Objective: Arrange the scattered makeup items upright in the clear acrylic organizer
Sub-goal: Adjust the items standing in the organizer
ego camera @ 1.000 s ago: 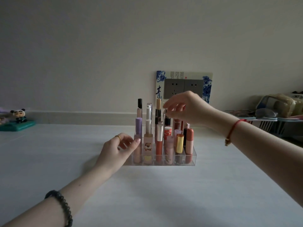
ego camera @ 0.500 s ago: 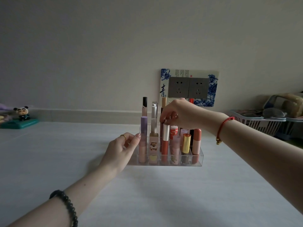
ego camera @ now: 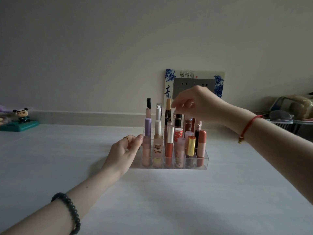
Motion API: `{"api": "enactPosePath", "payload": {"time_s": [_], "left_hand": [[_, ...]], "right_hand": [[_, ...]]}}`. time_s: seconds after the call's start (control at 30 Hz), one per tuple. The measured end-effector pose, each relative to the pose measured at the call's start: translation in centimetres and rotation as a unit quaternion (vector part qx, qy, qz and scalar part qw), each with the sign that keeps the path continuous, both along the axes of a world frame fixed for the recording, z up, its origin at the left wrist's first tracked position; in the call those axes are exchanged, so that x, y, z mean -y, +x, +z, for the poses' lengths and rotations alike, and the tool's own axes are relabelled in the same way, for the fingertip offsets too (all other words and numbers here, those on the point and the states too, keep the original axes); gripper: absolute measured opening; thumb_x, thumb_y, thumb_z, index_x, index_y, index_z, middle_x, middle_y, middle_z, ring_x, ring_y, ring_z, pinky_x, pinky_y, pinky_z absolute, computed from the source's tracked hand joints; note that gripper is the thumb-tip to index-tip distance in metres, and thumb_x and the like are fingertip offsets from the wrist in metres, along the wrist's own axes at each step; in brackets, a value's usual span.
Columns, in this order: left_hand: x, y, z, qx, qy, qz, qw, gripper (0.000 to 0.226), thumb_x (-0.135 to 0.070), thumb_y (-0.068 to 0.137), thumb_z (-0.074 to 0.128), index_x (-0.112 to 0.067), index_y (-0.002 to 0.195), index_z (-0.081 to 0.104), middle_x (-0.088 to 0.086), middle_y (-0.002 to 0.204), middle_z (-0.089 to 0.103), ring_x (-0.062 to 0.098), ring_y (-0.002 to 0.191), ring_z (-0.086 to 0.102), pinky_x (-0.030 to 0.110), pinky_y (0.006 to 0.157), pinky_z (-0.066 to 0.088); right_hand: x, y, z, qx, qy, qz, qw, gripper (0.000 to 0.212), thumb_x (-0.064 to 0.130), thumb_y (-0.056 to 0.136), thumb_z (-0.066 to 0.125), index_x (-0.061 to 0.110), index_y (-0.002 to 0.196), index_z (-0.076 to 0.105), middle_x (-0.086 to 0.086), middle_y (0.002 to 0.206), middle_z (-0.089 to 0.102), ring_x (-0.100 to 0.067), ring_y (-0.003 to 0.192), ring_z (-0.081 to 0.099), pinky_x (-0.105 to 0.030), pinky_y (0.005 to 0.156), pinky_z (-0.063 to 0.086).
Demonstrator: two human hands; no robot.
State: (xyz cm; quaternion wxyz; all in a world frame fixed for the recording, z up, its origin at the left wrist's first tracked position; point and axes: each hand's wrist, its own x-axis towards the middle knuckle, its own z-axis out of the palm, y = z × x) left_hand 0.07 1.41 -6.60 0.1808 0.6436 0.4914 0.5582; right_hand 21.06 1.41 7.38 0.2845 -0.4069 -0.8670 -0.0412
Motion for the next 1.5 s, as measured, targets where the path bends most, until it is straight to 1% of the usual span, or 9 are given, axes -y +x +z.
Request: {"api": "enactPosePath", "payload": {"time_s": [0.13,0.2,0.3,0.4,0.6,0.9,1.27,1.4,1.5], "left_hand": [[0.0,0.0,0.0,-0.019,0.009,0.007,1.000,0.070,-0.072,0.063,0.032,-0.007,0.070,0.056,0.007,0.067,0.053,0.026,0.070,0.049,0.033,0.068,0.037],[0.2,0.0,0.0,-0.019,0.008,0.007,1.000,0.062,-0.072,0.063,0.031,-0.016,0.066,0.057,0.005,0.068,0.058,0.027,0.075,0.054,0.036,0.072,0.041],[0.3,0.0,0.2,-0.003,0.002,0.004,1.000,0.056,-0.072,0.062,0.032,-0.023,0.063,0.058,-0.008,0.064,0.062,0.008,0.071,0.056,0.031,0.074,0.042],[0.2,0.1,0.2,0.001,0.007,0.010,1.000,0.053,-0.070,0.062,0.032,-0.024,0.061,0.058,-0.011,0.060,0.061,-0.004,0.065,0.054,0.025,0.071,0.042],[0.1,0.0,0.2,-0.012,0.016,0.017,1.000,0.057,-0.070,0.064,0.031,-0.021,0.064,0.058,-0.004,0.068,0.060,0.017,0.076,0.056,0.037,0.078,0.043],[0.2,0.0,0.3,-0.012,0.008,0.021,1.000,0.057,-0.070,0.063,0.030,-0.021,0.064,0.058,-0.004,0.068,0.060,0.018,0.076,0.056,0.033,0.076,0.042],[0.2,-0.1,0.3,-0.011,0.004,0.017,1.000,0.055,-0.070,0.064,0.030,-0.023,0.064,0.057,-0.006,0.067,0.059,0.015,0.075,0.056,0.031,0.075,0.041],[0.2,-0.1,0.2,-0.018,0.004,0.011,1.000,0.057,-0.071,0.065,0.029,-0.022,0.066,0.058,-0.005,0.069,0.060,0.015,0.076,0.056,0.034,0.078,0.042],[0.1,-0.2,0.1,-0.019,0.001,0.014,1.000,0.057,-0.072,0.065,0.028,-0.023,0.066,0.058,-0.005,0.069,0.060,0.017,0.077,0.056,0.036,0.079,0.043]], "right_hand": [[1.4,3.0,-1.6,-0.039,0.004,-0.024,0.999,0.015,0.018,0.081,0.058,0.018,0.094,0.067,0.008,0.081,0.065,-0.004,0.074,0.061,-0.016,0.071,0.052],[1.7,4.5,-3.4,-0.029,-0.017,-0.040,0.999,0.017,0.020,0.083,0.055,0.020,0.097,0.064,0.013,0.079,0.059,0.002,0.073,0.057,-0.010,0.068,0.050],[1.7,5.8,-5.8,-0.050,-0.022,-0.052,0.997,0.020,0.023,0.083,0.055,0.024,0.102,0.062,0.011,0.088,0.059,0.002,0.077,0.057,-0.004,0.067,0.047],[1.7,6.1,-7.2,-0.088,-0.022,-0.051,0.995,0.025,0.019,0.080,0.060,0.024,0.105,0.061,0.011,0.089,0.059,-0.002,0.077,0.058,-0.013,0.064,0.051],[1.8,5.8,-8.0,-0.129,-0.024,-0.047,0.990,0.026,0.011,0.080,0.062,0.021,0.103,0.060,0.009,0.084,0.061,-0.008,0.078,0.061,-0.022,0.067,0.054],[1.5,5.5,-7.9,-0.142,-0.038,-0.054,0.988,0.023,0.010,0.080,0.061,0.020,0.101,0.060,0.006,0.085,0.061,-0.008,0.078,0.060,-0.021,0.069,0.052],[1.6,5.4,-7.0,-0.112,-0.012,-0.066,0.991,0.020,0.018,0.080,0.061,0.022,0.100,0.061,0.006,0.088,0.060,-0.007,0.078,0.058,-0.021,0.069,0.051],[2.0,4.8,-5.9,-0.069,0.052,-0.062,0.994,0.019,0.023,0.081,0.061,0.024,0.099,0.063,0.010,0.095,0.054,-0.008,0.082,0.053,-0.018,0.072,0.045],[1.8,3.9,-5.3,0.014,0.069,-0.044,0.997,0.023,0.029,0.082,0.059,0.023,0.104,0.063,0.008,0.103,0.053,-0.003,0.091,0.044,-0.016,0.084,0.038]]}}
